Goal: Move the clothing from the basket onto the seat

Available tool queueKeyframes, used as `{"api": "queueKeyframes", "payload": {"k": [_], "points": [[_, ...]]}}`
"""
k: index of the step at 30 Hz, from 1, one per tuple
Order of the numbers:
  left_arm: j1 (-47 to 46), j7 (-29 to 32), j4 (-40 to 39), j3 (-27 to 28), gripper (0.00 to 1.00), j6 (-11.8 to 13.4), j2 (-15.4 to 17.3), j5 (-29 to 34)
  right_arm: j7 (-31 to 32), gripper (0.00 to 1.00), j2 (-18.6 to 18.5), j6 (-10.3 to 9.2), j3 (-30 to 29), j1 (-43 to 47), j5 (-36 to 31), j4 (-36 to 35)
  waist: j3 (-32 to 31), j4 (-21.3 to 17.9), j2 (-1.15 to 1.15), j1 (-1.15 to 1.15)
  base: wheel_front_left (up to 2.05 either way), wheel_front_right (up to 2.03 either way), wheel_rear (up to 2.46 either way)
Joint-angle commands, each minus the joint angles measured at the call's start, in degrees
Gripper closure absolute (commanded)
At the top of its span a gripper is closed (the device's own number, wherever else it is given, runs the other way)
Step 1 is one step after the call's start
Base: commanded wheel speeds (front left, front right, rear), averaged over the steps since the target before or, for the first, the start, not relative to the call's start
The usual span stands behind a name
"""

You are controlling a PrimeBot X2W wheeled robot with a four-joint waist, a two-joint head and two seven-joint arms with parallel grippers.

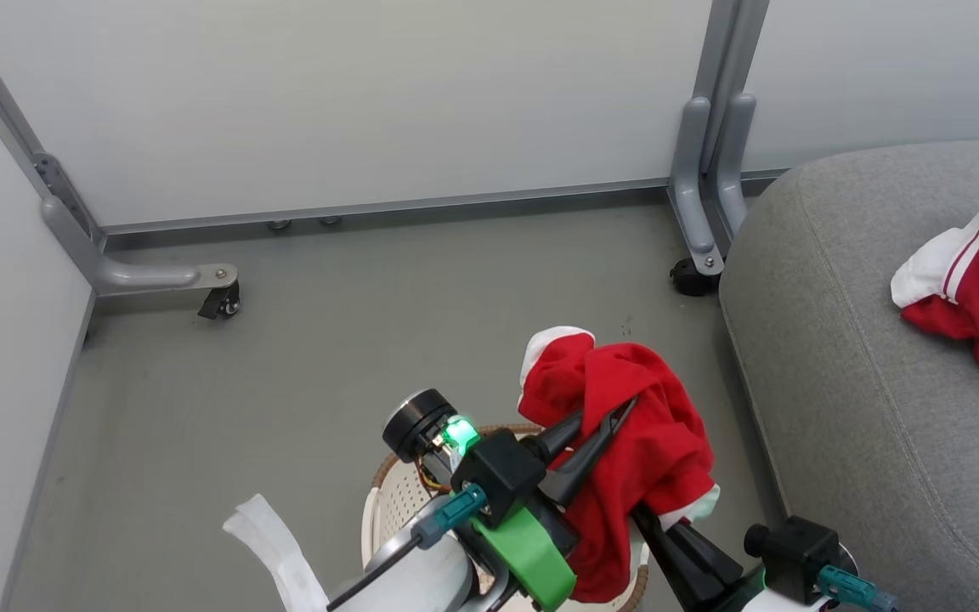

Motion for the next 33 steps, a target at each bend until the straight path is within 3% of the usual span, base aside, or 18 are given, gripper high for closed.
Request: {"api": "queueKeyframes", "payload": {"k": [1,3,4,5,33], "points": [[-0.06,-0.18,0.27,0.21,1.00,-0.13,0.07,0.59,-0.11,1.00,-0.14,-0.10,-0.08,0.42,0.20,0.00,-0.02,-0.04,0.00,0.00,0.00,0.00,0.00],[-0.23,-0.18,0.66,0.28,1.00,-0.13,0.13,0.94,-0.11,1.00,-0.21,-0.10,0.03,0.40,0.51,-0.15,-0.08,-0.11,0.00,0.00,0.00,0.00,0.00],[-0.21,-0.18,0.96,0.38,0.21,-0.13,0.14,1.14,-0.11,1.00,-0.26,-0.10,0.11,0.38,0.60,-0.23,-0.12,-0.15,0.00,0.00,0.00,0.00,0.00],[-0.20,-0.18,1.21,0.67,0.00,-0.11,0.15,1.38,-0.11,1.00,-0.29,-0.10,0.17,0.37,0.68,-0.29,-0.16,-0.21,0.00,0.00,0.00,0.00,0.00],[1.32,-0.18,2.43,3.49,0.00,-0.12,-0.46,3.39,-0.11,1.00,-0.94,-0.10,-1.52,-0.33,-0.06,-1.62,0.60,-4.03,0.00,0.00,0.00,0.00,0.00]]}}
